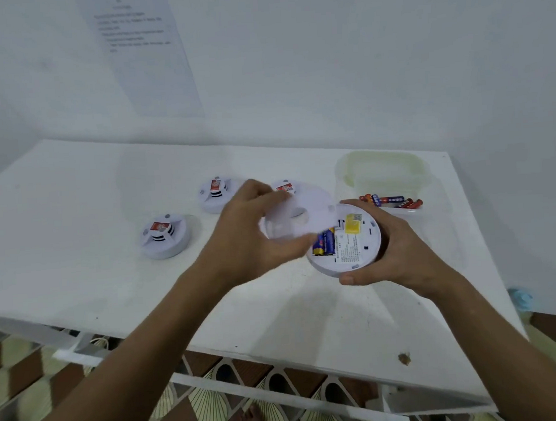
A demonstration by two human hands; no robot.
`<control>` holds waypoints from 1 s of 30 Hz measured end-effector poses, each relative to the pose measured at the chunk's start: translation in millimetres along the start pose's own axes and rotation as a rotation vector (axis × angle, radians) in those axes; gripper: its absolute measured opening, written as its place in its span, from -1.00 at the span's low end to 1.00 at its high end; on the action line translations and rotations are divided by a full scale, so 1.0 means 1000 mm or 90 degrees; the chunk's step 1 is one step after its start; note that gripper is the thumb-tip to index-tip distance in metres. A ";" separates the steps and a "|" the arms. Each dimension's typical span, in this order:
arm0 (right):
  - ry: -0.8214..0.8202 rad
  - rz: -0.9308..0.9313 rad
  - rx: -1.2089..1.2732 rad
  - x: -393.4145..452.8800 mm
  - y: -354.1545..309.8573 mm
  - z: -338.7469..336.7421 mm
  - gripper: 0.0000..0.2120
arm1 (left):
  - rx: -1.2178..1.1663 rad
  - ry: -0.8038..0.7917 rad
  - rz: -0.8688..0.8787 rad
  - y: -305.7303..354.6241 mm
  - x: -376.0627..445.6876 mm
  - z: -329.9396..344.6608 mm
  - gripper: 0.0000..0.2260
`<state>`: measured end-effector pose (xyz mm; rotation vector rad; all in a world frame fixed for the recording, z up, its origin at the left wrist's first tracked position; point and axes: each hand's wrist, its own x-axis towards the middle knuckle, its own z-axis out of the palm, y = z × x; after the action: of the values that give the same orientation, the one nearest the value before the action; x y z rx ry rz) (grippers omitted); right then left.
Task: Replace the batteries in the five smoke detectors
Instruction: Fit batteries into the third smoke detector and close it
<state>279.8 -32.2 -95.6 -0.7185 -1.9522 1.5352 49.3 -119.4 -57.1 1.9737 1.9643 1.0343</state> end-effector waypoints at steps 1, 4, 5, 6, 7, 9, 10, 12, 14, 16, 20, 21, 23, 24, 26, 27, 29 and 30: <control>-0.005 -0.004 0.001 0.005 -0.002 0.007 -0.12 | -0.014 -0.035 0.009 0.005 0.000 -0.004 -0.45; -0.024 -0.015 -0.014 0.020 -0.007 0.026 -0.13 | -0.049 -0.092 -0.014 0.005 0.001 -0.009 -0.51; -0.025 -0.015 -0.016 0.024 -0.008 0.031 -0.13 | -0.057 -0.097 -0.024 0.001 0.001 -0.011 -0.50; -0.024 -0.013 -0.012 0.028 -0.009 0.036 -0.14 | -0.062 -0.102 -0.032 -0.003 0.001 -0.013 -0.49; -0.023 -0.013 -0.007 0.032 -0.010 0.040 -0.15 | -0.062 -0.107 -0.039 -0.008 0.002 -0.016 -0.48; -0.024 -0.016 -0.007 0.039 -0.011 0.048 -0.15 | -0.062 -0.120 -0.052 -0.018 0.002 -0.021 -0.44; -0.024 -0.017 -0.010 0.043 -0.011 0.051 -0.16 | -0.064 -0.129 -0.060 -0.023 0.003 -0.025 -0.42; -0.025 -0.015 -0.014 0.050 -0.011 0.059 -0.15 | -0.069 -0.140 -0.076 -0.030 0.003 -0.031 -0.39; -0.027 -0.011 -0.016 0.057 -0.010 0.066 -0.13 | -0.084 -0.142 -0.095 -0.037 0.003 -0.037 -0.40; -0.030 -0.006 -0.020 0.065 -0.010 0.074 -0.11 | -0.093 -0.148 -0.101 -0.043 0.003 -0.043 -0.46; -0.030 -0.014 -0.028 0.077 -0.011 0.089 -0.13 | -0.088 -0.179 -0.095 -0.059 0.003 -0.053 -0.50; -0.027 -0.015 -0.027 0.080 -0.011 0.092 -0.15 | -0.094 -0.196 -0.109 -0.063 0.003 -0.056 -0.48; -0.022 -0.018 -0.023 0.084 -0.013 0.099 -0.18 | -0.117 -0.233 -0.127 -0.072 0.004 -0.064 -0.43; -0.022 -0.018 -0.016 0.086 -0.014 0.102 -0.19 | -0.132 -0.250 -0.123 -0.077 0.004 -0.069 -0.44; -0.025 -0.016 -0.006 0.089 -0.016 0.107 -0.18 | -0.158 -0.277 -0.110 -0.084 0.006 -0.078 -0.46; -0.027 -0.014 -0.003 0.091 -0.017 0.110 -0.17 | -0.172 -0.288 -0.098 -0.088 0.007 -0.083 -0.49; -0.033 -0.010 0.011 0.095 -0.020 0.115 -0.17 | -0.194 -0.304 -0.069 -0.094 0.009 -0.091 -0.51; -0.034 -0.010 0.016 0.096 -0.022 0.118 -0.18 | -0.201 -0.309 -0.055 -0.098 0.010 -0.094 -0.50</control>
<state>127.6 -49.9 -88.8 -0.6566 -1.9692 1.5823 -84.8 -130.7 -39.2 1.7437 1.5085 0.7045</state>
